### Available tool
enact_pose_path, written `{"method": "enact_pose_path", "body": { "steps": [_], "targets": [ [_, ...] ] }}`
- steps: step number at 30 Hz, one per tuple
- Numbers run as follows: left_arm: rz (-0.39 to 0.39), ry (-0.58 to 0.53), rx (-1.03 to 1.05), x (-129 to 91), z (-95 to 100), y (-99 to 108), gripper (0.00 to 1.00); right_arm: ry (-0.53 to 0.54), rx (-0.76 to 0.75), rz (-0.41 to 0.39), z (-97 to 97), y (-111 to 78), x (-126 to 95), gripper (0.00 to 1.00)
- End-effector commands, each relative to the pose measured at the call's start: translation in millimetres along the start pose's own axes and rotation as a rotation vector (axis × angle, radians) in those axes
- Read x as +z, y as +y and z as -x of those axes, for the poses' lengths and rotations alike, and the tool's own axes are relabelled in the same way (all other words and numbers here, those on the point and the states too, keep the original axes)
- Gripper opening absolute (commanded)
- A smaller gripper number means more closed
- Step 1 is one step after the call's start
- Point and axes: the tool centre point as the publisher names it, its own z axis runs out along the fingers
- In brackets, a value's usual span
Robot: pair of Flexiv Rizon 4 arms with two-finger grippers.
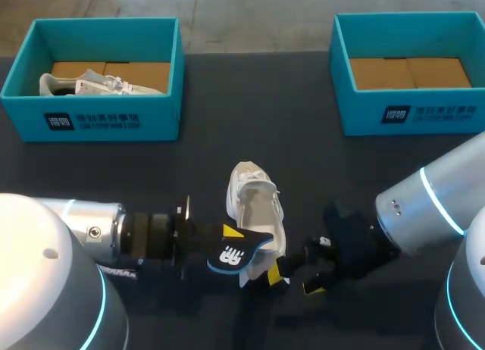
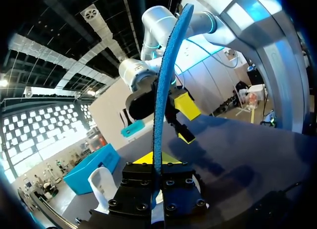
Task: Take the shoe out of the shoebox, open the shoe tongue, remove and reinsert the insole, then place the shoe into the shoebox
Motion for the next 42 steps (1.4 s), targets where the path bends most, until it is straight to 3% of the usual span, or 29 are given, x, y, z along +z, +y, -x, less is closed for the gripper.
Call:
{"method": "enact_pose_path", "body": {
  "steps": [1, 26, 42],
  "targets": [
    [0.003, 0.002, 0.000, 4.4, 0.7, 0.1, 0.00, -0.004, 0.001, 0.004, -1.0, -1.7, 0.8, 1.00],
    [-0.012, -0.009, 0.010, -5.0, 1.3, -19.0, 0.00, -0.004, 0.001, 0.004, -1.0, -1.7, 0.8, 1.00],
    [-0.035, 0.016, 0.011, 7.3, -10.3, -19.9, 0.00, -0.004, 0.001, 0.004, -1.0, -1.7, 0.8, 1.00]
  ]
}}
